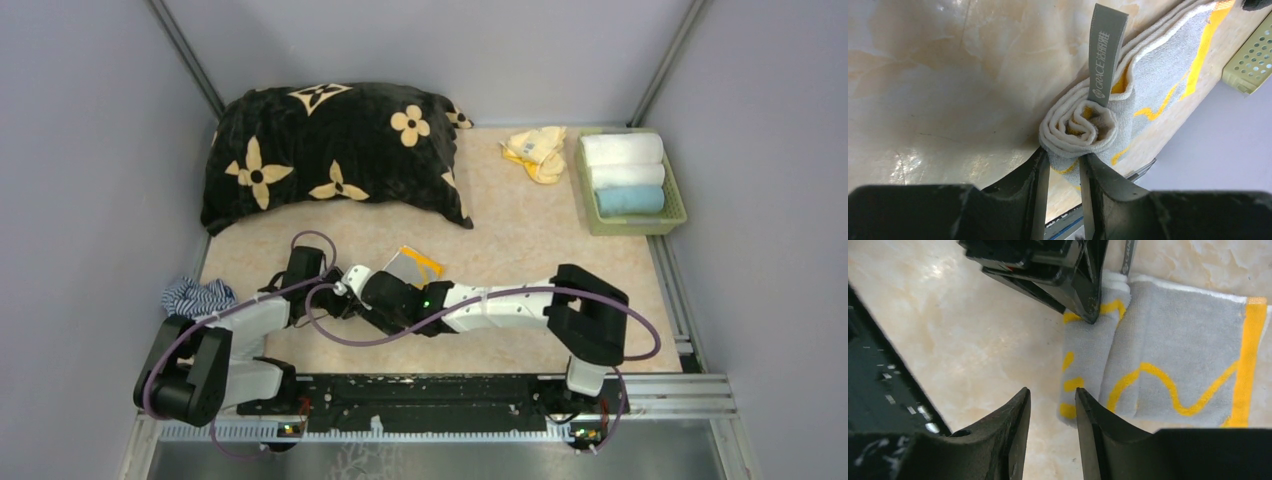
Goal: Roll the towels
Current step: Roll the towel at the center of the board.
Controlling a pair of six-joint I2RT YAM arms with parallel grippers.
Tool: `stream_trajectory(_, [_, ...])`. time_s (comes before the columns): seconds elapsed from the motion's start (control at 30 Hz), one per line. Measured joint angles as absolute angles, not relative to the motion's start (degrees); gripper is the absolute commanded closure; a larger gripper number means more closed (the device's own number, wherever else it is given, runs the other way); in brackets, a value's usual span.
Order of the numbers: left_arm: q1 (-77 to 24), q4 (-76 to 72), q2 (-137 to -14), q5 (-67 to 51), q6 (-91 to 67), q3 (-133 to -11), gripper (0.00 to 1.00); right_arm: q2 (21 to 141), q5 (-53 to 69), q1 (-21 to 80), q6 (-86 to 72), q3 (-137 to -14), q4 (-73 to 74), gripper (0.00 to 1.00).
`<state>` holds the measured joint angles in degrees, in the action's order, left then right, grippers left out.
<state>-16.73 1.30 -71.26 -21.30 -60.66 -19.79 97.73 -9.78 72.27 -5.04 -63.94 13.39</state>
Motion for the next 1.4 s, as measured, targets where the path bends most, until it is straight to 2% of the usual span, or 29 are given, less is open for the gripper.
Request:
stream_trajectory(0.27, [-16.73,1.3,-71.26,-21.32,-60.8,-19.84,0.62,104.75,-17.04,72.86,-1.52,-64.31,13.87,0.6])
stream_trajectory(0.57, [-16.73,1.43,-71.99,-21.74,-60.9,-20.73,0.54,107.26,-20.8,72.97,0.01,-64.38,12.25,0.6])
stream_trajectory(0.87, [-16.73,2.74,-71.48,-21.04,-60.29,-21.93,0.41,109.14,-22.41,72.34,0.67,-66.06,11.64,0.86])
stream_trajectory(1.03, [-16.71,8.16,-66.63,-17.43,-58.67,-22.7,0.34,107.24,-9.02,66.85,-0.16,-66.0,12.36,0.96])
stream_trajectory(1.23, [-16.6,13.13,-58.5,-13.74,-57.93,-22.74,0.32,107.26,14.96,57.78,-4.47,-66.06,12.4,0.96])
stream_trajectory(1.4, [-16.6,14.24,-56.73,-14.26,-58.04,-22.55,0.32,110.48,33.61,52.82,-10.0,-66.08,11.68,0.97])
